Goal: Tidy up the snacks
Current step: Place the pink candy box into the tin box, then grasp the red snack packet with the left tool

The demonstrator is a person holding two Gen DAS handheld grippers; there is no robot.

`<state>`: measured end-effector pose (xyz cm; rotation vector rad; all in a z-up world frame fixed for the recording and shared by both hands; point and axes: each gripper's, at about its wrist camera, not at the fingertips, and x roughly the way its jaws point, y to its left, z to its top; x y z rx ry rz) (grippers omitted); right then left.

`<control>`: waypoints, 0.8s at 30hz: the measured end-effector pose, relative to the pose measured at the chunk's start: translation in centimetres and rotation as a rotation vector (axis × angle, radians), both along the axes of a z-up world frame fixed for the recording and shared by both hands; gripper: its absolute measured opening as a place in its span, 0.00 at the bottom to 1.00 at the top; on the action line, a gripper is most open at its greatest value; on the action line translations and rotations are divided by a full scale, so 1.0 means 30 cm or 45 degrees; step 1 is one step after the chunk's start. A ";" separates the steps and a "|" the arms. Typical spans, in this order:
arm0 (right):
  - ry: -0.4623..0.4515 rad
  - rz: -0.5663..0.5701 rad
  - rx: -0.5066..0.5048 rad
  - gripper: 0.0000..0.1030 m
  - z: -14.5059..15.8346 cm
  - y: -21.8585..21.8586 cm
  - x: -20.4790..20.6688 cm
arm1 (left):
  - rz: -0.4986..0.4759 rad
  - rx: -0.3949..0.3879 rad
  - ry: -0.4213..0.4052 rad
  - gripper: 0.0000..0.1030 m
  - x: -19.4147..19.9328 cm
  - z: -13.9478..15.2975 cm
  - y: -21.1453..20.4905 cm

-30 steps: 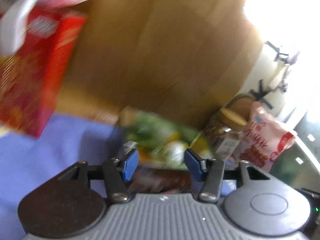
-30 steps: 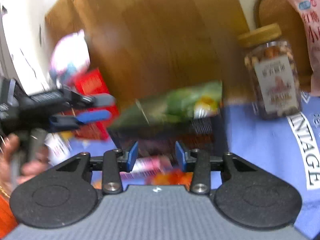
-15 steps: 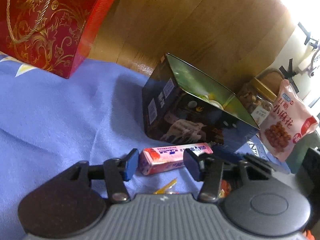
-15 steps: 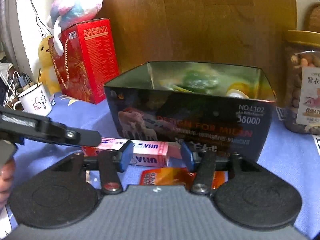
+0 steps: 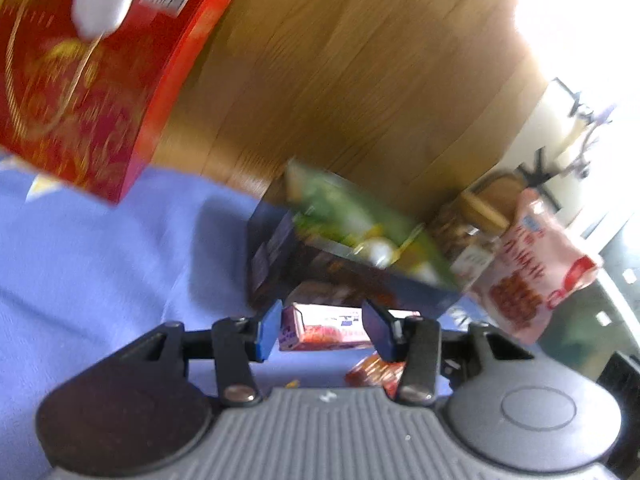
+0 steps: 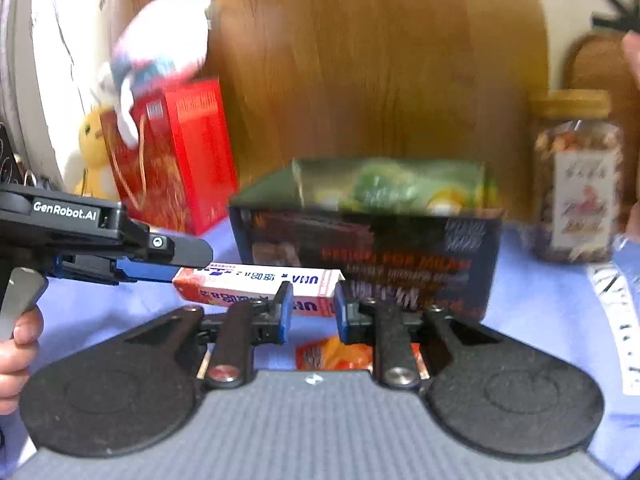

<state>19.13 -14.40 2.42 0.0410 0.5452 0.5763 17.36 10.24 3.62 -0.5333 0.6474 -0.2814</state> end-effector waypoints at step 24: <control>0.444 -0.226 0.305 0.33 -0.135 -0.392 0.135 | -0.305 -0.134 0.240 0.45 0.039 -0.135 -0.223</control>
